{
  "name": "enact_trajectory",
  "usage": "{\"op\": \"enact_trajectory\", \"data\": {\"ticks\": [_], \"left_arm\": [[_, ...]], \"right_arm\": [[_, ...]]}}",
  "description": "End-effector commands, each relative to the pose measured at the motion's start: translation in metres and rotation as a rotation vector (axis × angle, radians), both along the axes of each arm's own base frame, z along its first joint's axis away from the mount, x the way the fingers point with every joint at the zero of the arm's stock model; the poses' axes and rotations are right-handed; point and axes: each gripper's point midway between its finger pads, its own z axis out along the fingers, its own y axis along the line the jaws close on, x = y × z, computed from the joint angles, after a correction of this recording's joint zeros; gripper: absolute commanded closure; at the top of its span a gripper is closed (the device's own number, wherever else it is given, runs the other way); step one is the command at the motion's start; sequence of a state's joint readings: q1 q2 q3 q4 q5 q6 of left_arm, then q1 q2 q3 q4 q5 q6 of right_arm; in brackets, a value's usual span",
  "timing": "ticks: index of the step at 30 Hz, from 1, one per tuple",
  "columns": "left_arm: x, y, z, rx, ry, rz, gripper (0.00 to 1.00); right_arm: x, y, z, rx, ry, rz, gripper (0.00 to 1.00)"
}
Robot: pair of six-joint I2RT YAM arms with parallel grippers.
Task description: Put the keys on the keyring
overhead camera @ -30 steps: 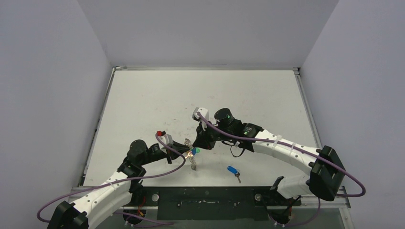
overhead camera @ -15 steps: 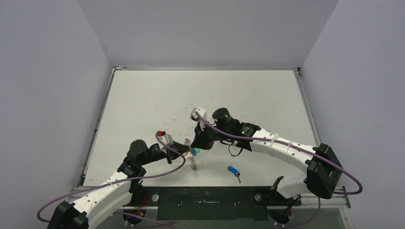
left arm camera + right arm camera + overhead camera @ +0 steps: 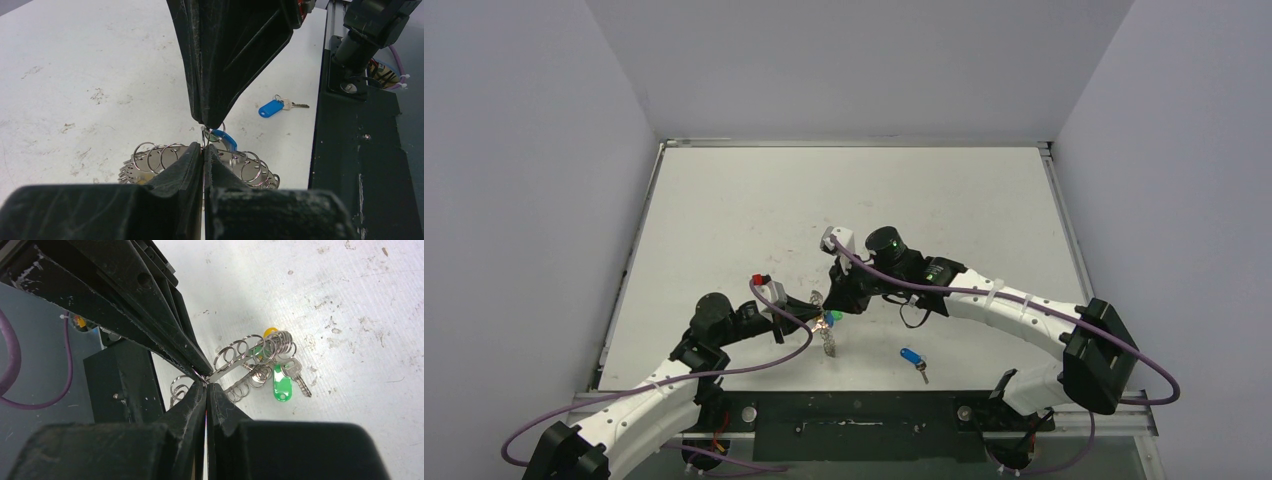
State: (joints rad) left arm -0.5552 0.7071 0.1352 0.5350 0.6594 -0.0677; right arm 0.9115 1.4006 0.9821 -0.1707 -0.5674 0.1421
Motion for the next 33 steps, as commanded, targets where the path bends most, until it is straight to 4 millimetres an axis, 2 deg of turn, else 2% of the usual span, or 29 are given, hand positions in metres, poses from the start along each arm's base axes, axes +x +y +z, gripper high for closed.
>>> {"op": "enact_trajectory", "data": {"ticks": [1,9,12,15,17,18,25,29,33], "left_arm": [[0.001,-0.004,0.032,-0.059,-0.088,-0.020,1.00],[0.000,-0.004,0.034,-0.062,-0.094,-0.021,1.00],[0.000,-0.004,0.034,-0.062,-0.093,-0.022,1.00],[0.000,-0.004,0.034,-0.062,-0.094,-0.023,1.00],[-0.001,-0.004,0.033,-0.062,-0.094,-0.024,1.00],[-0.001,-0.004,0.034,-0.063,-0.095,-0.025,1.00],[-0.005,-0.003,0.033,-0.061,-0.099,-0.038,1.00],[-0.007,-0.004,0.035,-0.063,-0.106,-0.047,1.00],[-0.009,-0.005,0.036,-0.063,-0.112,-0.066,1.00]], "right_arm": [[0.010,0.007,0.017,0.028,-0.061,-0.019,1.00],[0.012,0.002,0.011,0.006,-0.066,-0.044,0.98],[0.015,0.001,0.016,0.016,-0.080,-0.060,0.76],[0.017,-0.004,0.027,0.044,-0.117,-0.077,0.47],[0.019,-0.010,0.036,0.075,-0.157,-0.100,0.35],[0.019,-0.013,0.040,0.091,-0.176,-0.108,0.33],[0.016,-0.026,0.064,0.237,-0.338,-0.113,0.25],[0.005,-0.028,0.062,0.315,-0.474,-0.021,0.29],[-0.010,-0.023,0.054,0.372,-0.532,0.094,0.31]]}}
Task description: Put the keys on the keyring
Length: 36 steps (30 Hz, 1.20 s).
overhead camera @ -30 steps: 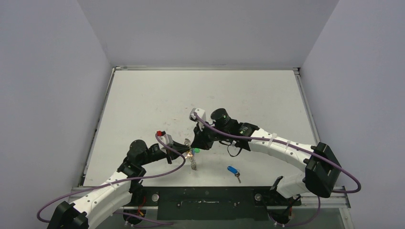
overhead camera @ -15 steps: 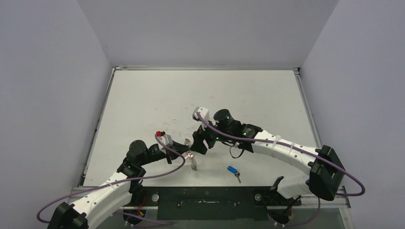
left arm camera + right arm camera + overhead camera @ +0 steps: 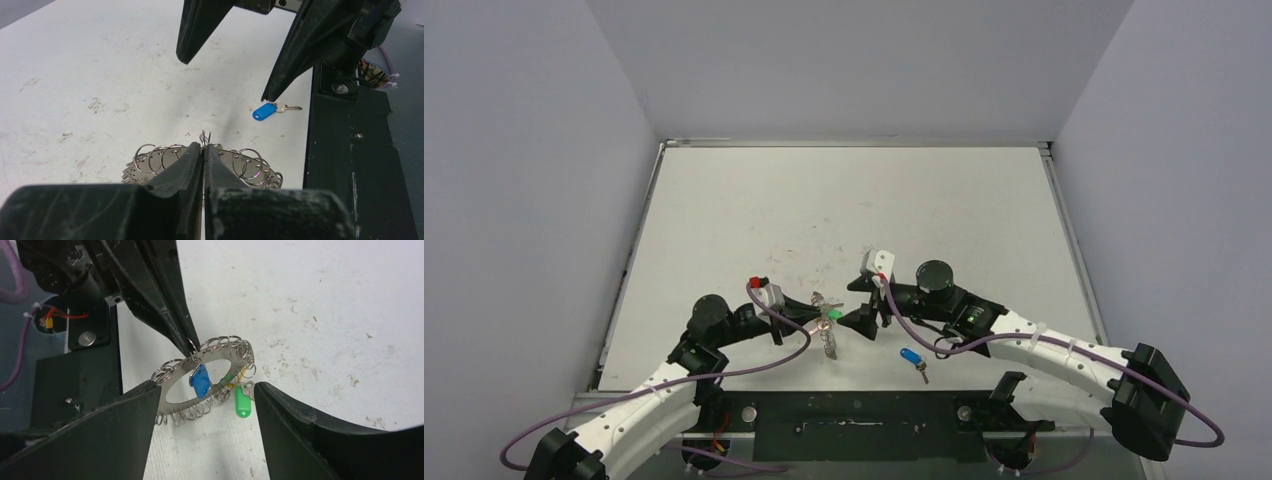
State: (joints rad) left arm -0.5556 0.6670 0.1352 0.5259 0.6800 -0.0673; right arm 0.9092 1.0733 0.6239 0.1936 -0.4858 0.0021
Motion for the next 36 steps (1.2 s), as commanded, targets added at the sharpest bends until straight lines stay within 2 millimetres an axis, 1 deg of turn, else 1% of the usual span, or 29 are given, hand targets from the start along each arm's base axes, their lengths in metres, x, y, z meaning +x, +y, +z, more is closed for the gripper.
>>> {"op": "enact_trajectory", "data": {"ticks": [1,3,6,8,9,12,21,23,26,27,29,30,33,36], "left_arm": [[-0.005,-0.006,0.028,-0.044,-0.087,-0.057,1.00],[-0.007,-0.007,0.027,-0.040,-0.082,-0.071,1.00],[-0.009,-0.009,0.027,-0.038,-0.079,-0.091,1.00],[-0.009,-0.009,0.028,-0.040,-0.077,-0.095,1.00],[-0.009,-0.010,0.028,-0.041,-0.077,-0.098,1.00],[-0.009,-0.010,0.029,-0.044,-0.079,-0.101,1.00],[-0.010,-0.011,0.031,-0.048,-0.084,-0.105,1.00],[-0.010,-0.011,0.031,-0.047,-0.083,-0.105,1.00],[-0.010,-0.011,0.030,-0.046,-0.081,-0.105,1.00],[-0.010,-0.011,0.032,-0.048,-0.084,-0.106,1.00],[-0.010,-0.011,0.031,-0.047,-0.084,-0.107,1.00],[-0.010,-0.011,0.031,-0.047,-0.084,-0.107,1.00],[-0.010,-0.011,0.032,-0.047,-0.085,-0.107,1.00],[-0.010,-0.011,0.032,-0.047,-0.086,-0.109,1.00]], "right_arm": [[-0.007,0.014,0.027,0.136,-0.186,0.131,0.31],[-0.010,0.019,0.019,0.117,-0.180,0.179,0.32],[-0.018,0.029,0.018,0.107,-0.188,0.281,0.32],[-0.021,0.035,0.014,0.100,-0.177,0.333,0.33],[-0.022,0.038,0.009,0.094,-0.169,0.357,0.34],[-0.020,0.044,0.005,0.090,-0.158,0.385,0.39],[-0.012,0.045,-0.002,0.090,-0.150,0.380,0.64],[-0.013,0.044,-0.003,0.092,-0.145,0.385,0.72],[-0.014,0.045,-0.005,0.092,-0.139,0.400,0.77],[-0.015,0.045,-0.007,0.091,-0.134,0.409,0.80],[-0.017,0.046,-0.008,0.088,-0.121,0.427,0.91],[-0.017,0.047,-0.010,0.083,-0.112,0.432,0.94],[-0.017,0.048,-0.013,0.069,-0.094,0.437,0.93],[-0.016,0.048,-0.016,0.058,-0.086,0.437,0.88]]}}
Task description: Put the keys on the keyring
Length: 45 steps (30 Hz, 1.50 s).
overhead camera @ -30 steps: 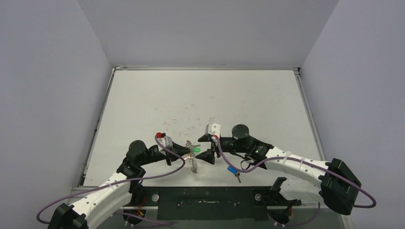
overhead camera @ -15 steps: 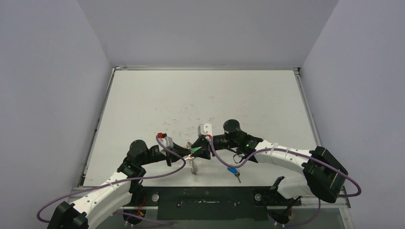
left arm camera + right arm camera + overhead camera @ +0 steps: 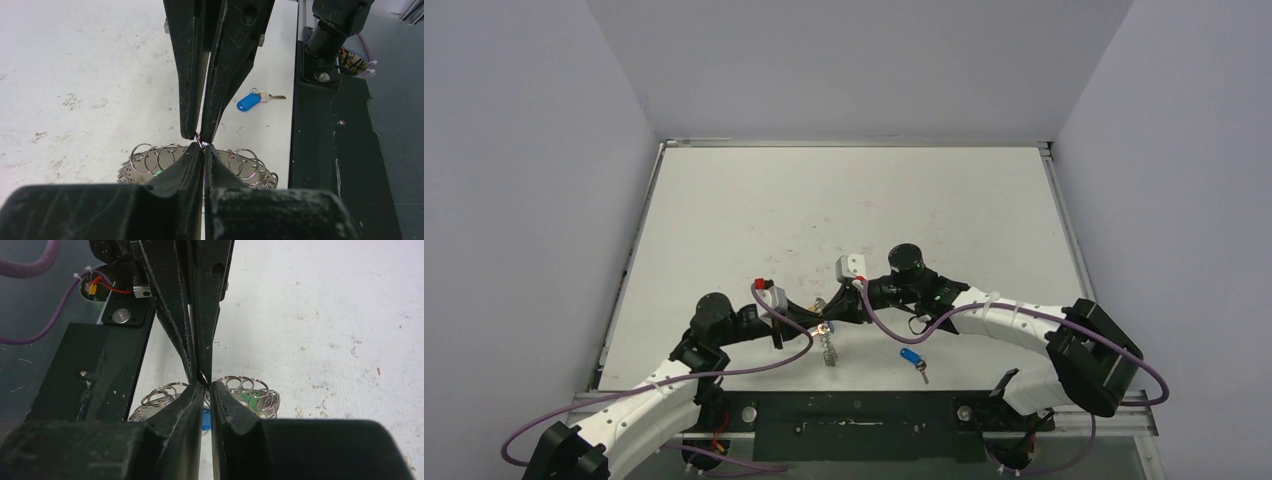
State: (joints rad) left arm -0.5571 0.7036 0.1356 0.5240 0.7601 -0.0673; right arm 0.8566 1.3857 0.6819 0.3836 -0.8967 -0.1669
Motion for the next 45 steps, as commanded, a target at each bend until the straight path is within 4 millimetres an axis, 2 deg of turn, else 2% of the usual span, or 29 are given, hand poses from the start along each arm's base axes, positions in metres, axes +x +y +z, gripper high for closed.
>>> {"op": "enact_trajectory", "data": {"ticks": [1,5,9,11,18,20,21,26,30,37,45], "left_arm": [[0.002,-0.007,0.042,-0.074,-0.120,-0.027,1.00],[0.003,-0.007,0.042,-0.072,-0.120,-0.028,1.00],[0.002,-0.007,0.043,-0.074,-0.122,-0.029,1.00],[0.002,-0.007,0.042,-0.074,-0.122,-0.030,1.00],[0.003,-0.006,0.043,-0.074,-0.127,-0.023,1.00],[0.006,-0.005,0.044,-0.078,-0.127,-0.001,0.83],[0.009,-0.004,0.044,-0.079,-0.122,0.016,0.79],[0.015,0.001,0.045,-0.086,-0.130,0.072,0.68],[0.017,0.002,0.045,-0.086,-0.144,0.087,0.67],[0.014,-0.006,0.041,-0.078,-0.187,0.031,0.64],[0.009,-0.023,0.036,-0.070,-0.247,-0.053,0.69]], "right_arm": [[-0.002,0.009,0.019,0.050,-0.045,0.057,0.86],[-0.002,0.007,0.017,0.043,-0.049,0.056,0.84],[-0.002,0.005,0.018,0.047,-0.054,0.057,0.92],[-0.002,0.004,0.017,0.047,-0.052,0.060,1.00],[-0.001,-0.001,0.023,0.039,-0.035,0.043,1.00],[0.001,-0.005,0.022,0.003,-0.040,0.024,1.00],[0.002,-0.007,0.020,-0.023,-0.040,0.012,1.00],[0.009,-0.029,0.007,-0.227,-0.018,-0.081,1.00],[0.007,-0.042,0.001,-0.338,-0.015,-0.112,1.00],[0.008,-0.052,-0.001,-0.450,-0.009,-0.156,1.00],[0.008,-0.047,0.012,-0.457,-0.026,-0.155,1.00]]}}
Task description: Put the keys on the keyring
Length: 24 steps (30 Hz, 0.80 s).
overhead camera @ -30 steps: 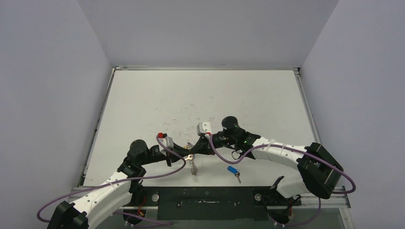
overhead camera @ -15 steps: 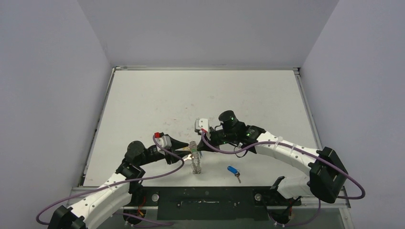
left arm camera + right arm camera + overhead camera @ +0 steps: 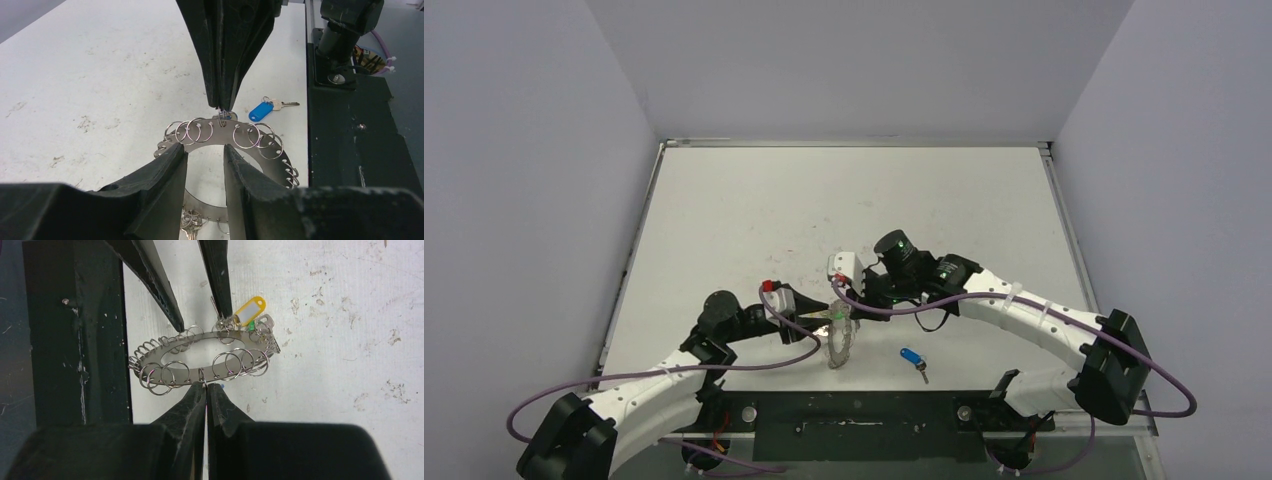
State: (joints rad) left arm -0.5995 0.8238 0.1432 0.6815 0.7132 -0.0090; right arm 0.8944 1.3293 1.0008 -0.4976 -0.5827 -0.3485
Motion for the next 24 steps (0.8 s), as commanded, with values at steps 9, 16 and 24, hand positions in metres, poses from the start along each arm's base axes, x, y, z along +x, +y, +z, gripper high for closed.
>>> {"op": "enact_trajectory", "data": {"ticks": [9,16,24], "left_arm": [[-0.005,-0.026,0.034,-0.059,-0.188,-0.075,0.74],[-0.006,-0.033,0.032,-0.049,-0.174,-0.091,0.76],[-0.002,-0.038,0.027,-0.031,-0.165,-0.096,0.86]], "right_arm": [[0.000,0.014,0.028,0.029,-0.053,0.017,1.00],[-0.003,0.020,0.031,0.038,-0.051,0.025,1.00],[-0.006,0.025,0.035,0.051,-0.053,0.031,1.00]]}}
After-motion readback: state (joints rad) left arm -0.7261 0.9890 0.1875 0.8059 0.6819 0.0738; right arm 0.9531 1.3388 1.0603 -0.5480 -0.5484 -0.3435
